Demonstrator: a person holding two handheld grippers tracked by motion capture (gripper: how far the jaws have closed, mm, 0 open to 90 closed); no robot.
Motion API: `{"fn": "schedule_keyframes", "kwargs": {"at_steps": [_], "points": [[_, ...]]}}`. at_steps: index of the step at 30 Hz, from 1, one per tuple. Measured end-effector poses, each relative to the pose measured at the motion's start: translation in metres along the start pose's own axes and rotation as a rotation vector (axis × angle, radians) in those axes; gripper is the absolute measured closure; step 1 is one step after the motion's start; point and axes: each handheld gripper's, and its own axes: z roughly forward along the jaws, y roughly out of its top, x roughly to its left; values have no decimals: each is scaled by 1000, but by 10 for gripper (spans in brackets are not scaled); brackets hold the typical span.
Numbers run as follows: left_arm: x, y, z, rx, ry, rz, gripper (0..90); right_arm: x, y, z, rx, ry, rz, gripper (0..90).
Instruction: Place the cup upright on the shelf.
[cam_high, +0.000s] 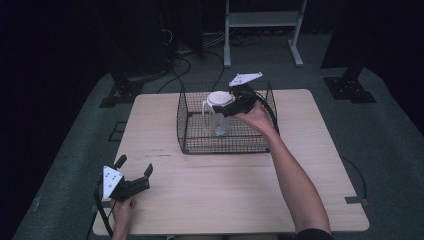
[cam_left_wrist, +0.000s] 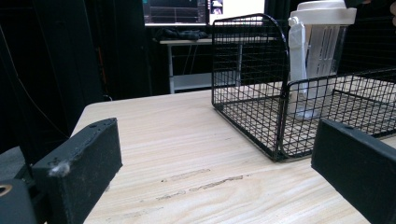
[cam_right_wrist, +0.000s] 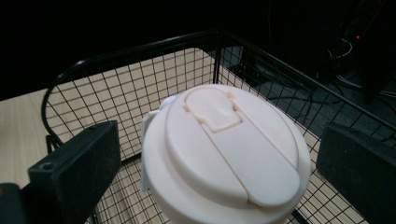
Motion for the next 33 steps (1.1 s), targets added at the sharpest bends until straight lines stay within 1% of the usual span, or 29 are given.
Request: {"fn": "schedule_keyframes", "kwargs": {"at_steps": [4,6,7,10,12,14,22,23,25,26,28,29,30,33], "points": [[0,0,0,0,0,-2,9,2,3,-5,1,-7,-12,0],[0,0,0,1,0,-1,9,2,5,-11,6,-18,-17,0],[0,0,0,2,1,0,9,2,5,-11,6,-18,-17,0],[0,0,0,2,0,-1,9,3,5,-19,-1,-5,-11,0],[0,0,0,1,0,-1,9,4,6,-20,2,-3,-12,0],[0,0,0,2,0,-3,9,6,6,-26,-2,-8,-17,0],[0,0,0,0,0,-1,9,10,2,-39,7,-14,-17,0],[-1,0,0,1,0,0,9,11,1,-42,8,-15,-14,0],[-1,0,0,3,1,3,9,11,0,-44,6,-11,-10,0],[-1,0,0,3,1,4,9,11,-1,-46,3,-3,-1,0],[-1,0,0,3,2,2,9,11,-3,-52,11,-10,-3,0],[-1,0,0,3,2,2,9,11,-3,-52,11,-10,-3,0],[0,0,0,3,2,2,9,11,-5,-56,9,-13,-3,0],[-1,0,1,4,2,7,9,11,-7,-60,19,-6,5,0]]}}
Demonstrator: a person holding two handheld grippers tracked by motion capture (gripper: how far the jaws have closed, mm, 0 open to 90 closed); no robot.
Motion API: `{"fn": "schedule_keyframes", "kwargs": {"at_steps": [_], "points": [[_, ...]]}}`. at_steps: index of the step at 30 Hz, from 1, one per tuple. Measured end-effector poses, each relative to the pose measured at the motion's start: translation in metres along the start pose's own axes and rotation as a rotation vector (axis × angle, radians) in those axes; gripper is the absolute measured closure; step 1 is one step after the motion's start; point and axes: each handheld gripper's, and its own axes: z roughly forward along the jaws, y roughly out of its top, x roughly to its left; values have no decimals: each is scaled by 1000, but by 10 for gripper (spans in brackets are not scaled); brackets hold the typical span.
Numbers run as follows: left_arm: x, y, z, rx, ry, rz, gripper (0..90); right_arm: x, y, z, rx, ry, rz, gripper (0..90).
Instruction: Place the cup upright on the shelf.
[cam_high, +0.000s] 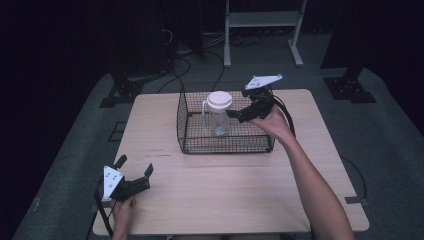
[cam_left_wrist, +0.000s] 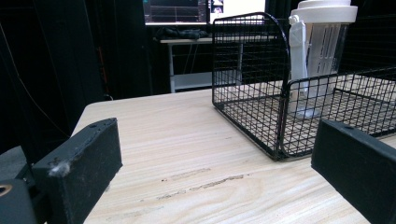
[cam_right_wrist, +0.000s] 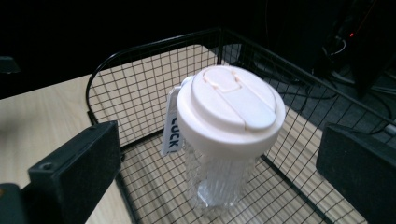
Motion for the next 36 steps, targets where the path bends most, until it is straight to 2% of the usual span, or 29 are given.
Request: {"fn": "schedule_keyframes", "kwargs": {"at_steps": [14,21,26,30,36], "points": [[0,0,0,1,-2,1,9,9,-3,-20,4,18,-15,0],[1,0,0,0,-2,-13,9,16,-8,-25,26,27,-39,0],[1,0,0,3,-1,-3,9,20,-11,-28,34,32,-47,0],[1,0,0,2,-1,-7,9,22,-13,-29,55,56,-43,0],[1,0,0,3,0,-6,9,28,-11,-34,54,71,-50,0]]}}
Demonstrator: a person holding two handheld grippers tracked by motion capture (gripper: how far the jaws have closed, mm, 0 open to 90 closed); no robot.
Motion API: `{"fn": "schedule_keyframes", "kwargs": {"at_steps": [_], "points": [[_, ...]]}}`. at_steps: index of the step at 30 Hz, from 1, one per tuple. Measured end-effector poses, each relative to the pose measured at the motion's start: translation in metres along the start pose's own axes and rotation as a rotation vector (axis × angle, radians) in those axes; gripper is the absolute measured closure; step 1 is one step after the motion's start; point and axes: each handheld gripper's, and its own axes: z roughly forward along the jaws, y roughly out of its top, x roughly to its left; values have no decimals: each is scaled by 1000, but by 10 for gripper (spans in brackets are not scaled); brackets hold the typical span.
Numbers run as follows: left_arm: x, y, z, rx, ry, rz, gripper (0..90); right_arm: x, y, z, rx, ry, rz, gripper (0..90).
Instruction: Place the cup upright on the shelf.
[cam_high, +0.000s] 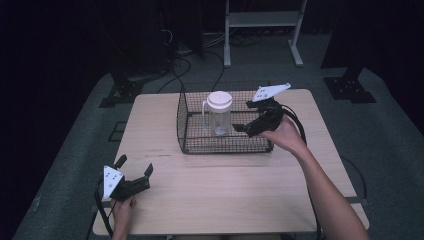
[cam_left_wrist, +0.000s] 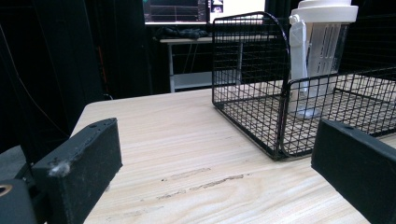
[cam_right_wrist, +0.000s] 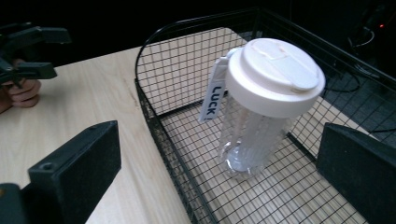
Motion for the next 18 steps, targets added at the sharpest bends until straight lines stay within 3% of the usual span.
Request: {"fn": "schedule_keyframes", "kwargs": {"at_steps": [18], "points": [[0,0,0,0,2,-1,9,17,-8,-13,19,21,-27,0]]}}
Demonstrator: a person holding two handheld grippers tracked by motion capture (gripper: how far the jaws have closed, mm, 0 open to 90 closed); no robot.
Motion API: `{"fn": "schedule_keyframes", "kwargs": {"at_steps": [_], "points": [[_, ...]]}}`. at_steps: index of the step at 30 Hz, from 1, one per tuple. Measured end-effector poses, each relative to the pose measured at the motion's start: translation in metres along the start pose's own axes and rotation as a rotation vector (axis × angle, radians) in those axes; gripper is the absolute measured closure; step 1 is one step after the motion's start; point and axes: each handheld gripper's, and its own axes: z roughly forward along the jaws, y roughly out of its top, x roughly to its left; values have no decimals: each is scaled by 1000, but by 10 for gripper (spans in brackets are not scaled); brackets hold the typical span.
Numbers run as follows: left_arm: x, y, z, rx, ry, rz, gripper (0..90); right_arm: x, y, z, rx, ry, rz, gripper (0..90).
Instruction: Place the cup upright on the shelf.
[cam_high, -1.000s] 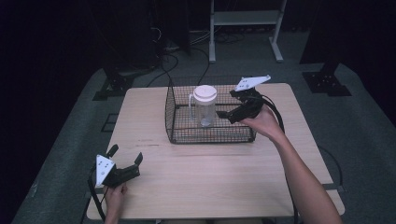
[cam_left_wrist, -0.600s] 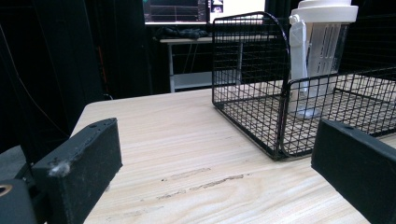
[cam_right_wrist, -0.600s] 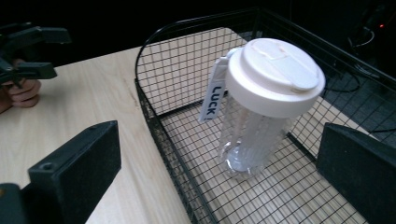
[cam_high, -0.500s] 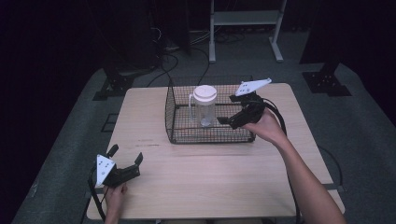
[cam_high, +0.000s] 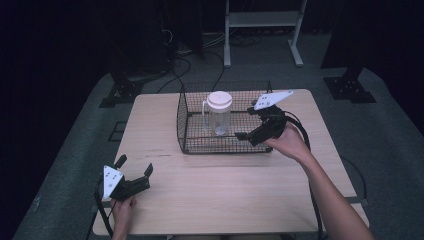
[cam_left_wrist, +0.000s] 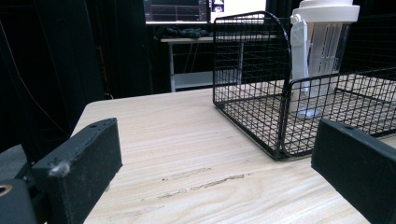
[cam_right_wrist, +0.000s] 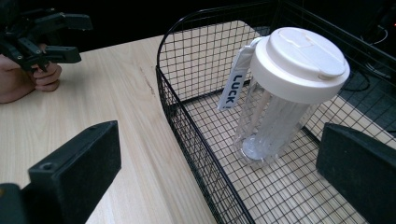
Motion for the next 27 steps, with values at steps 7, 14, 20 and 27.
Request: {"fn": "schedule_keyframes", "kwargs": {"at_steps": [7,14,20,27], "points": [[0,0,0,0,0,1,9,3,-11,-10,-10,-5,10,0],[0,0,0,1,2,0,9,6,-25,-20,-9,-4,27,0],[0,0,0,1,1,-3,9,9,-35,-26,1,-4,37,0],[0,0,0,1,1,-4,9,13,-44,-32,10,-8,41,0]]}}
